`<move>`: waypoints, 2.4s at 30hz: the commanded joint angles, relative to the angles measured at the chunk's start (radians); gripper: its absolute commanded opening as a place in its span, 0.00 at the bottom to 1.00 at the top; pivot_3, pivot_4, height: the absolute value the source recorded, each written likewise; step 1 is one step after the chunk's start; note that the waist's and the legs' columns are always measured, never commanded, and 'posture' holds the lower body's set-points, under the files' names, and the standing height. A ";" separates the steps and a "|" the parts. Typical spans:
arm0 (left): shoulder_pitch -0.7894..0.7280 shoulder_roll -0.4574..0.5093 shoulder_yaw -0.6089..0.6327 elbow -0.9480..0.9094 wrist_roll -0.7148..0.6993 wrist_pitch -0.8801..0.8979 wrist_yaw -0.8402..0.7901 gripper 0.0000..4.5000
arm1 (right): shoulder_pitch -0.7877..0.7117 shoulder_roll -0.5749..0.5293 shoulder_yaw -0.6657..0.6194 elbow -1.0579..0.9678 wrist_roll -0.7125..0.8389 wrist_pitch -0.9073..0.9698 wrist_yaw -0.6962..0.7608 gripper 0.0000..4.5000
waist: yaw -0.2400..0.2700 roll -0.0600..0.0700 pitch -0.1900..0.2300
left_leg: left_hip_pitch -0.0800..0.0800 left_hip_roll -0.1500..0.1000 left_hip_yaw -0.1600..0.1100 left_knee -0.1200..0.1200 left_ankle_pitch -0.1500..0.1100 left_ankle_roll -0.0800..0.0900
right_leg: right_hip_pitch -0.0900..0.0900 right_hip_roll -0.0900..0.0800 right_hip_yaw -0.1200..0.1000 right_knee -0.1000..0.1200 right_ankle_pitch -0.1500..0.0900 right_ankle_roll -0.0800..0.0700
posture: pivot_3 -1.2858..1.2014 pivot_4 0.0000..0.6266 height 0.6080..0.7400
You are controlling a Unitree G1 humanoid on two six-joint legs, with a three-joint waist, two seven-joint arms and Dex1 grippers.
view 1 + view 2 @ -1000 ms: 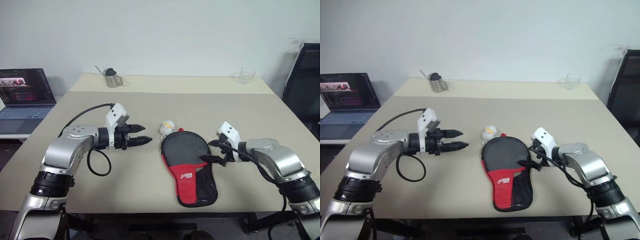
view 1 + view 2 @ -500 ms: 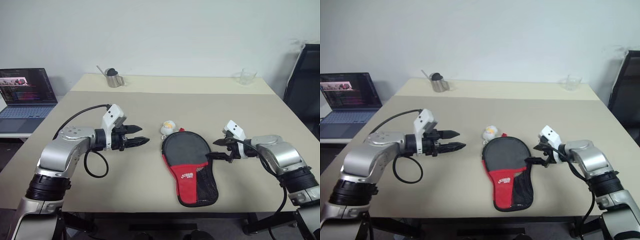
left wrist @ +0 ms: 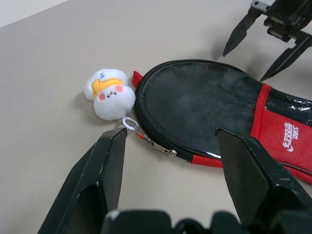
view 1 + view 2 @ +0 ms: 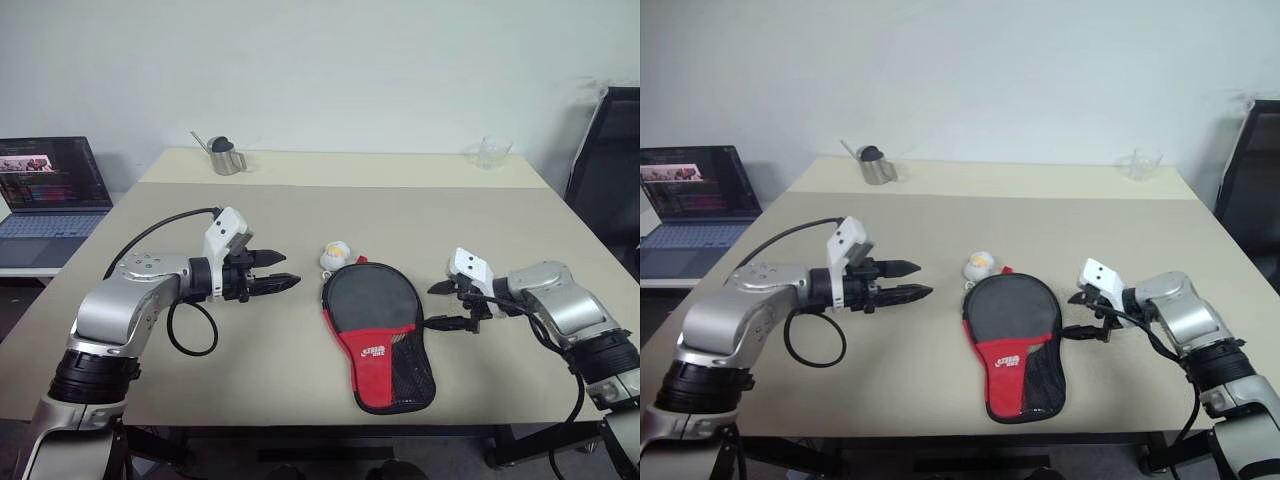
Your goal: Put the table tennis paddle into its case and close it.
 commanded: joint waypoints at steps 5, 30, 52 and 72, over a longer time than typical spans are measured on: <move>-0.009 0.010 0.013 -0.039 -0.012 0.001 -0.003 0.71 | 0.001 0.030 0.009 -0.011 -0.024 -0.038 0.040 0.98 | 0.000 0.000 0.000 | 0.000 0.000 0.000 0.000 0.000 0.000 | 0.000 0.000 0.000 0.000 0.000 0.000 | 0.52 0.24 1.00; -0.009 0.006 0.008 -0.042 -0.008 -0.003 0.003 0.71 | 0.035 0.138 -0.002 -0.117 -0.005 0.079 -0.010 0.98 | -0.004 0.000 0.000 | 0.001 0.002 0.000 0.000 0.000 0.000 | 0.000 0.003 0.000 0.000 0.001 -0.003 | 0.52 0.24 1.00; 0.007 0.011 0.018 -0.045 0.000 -0.008 0.024 0.71 | 0.005 0.001 -0.120 -0.095 0.004 0.037 0.010 0.98 | 0.001 0.000 0.000 | 0.001 0.001 0.000 0.000 0.000 0.000 | 0.000 0.002 0.000 0.000 0.001 -0.003 | 0.52 0.24 1.00; 0.015 0.013 0.012 -0.041 0.023 -0.013 0.036 0.71 | 0.016 0.261 0.015 -0.426 0.095 0.303 -0.236 0.98 | 0.003 0.000 0.000 | 0.000 0.002 -0.001 0.001 0.000 0.000 | 0.000 0.001 0.000 0.000 0.002 -0.003 | 0.52 0.24 1.00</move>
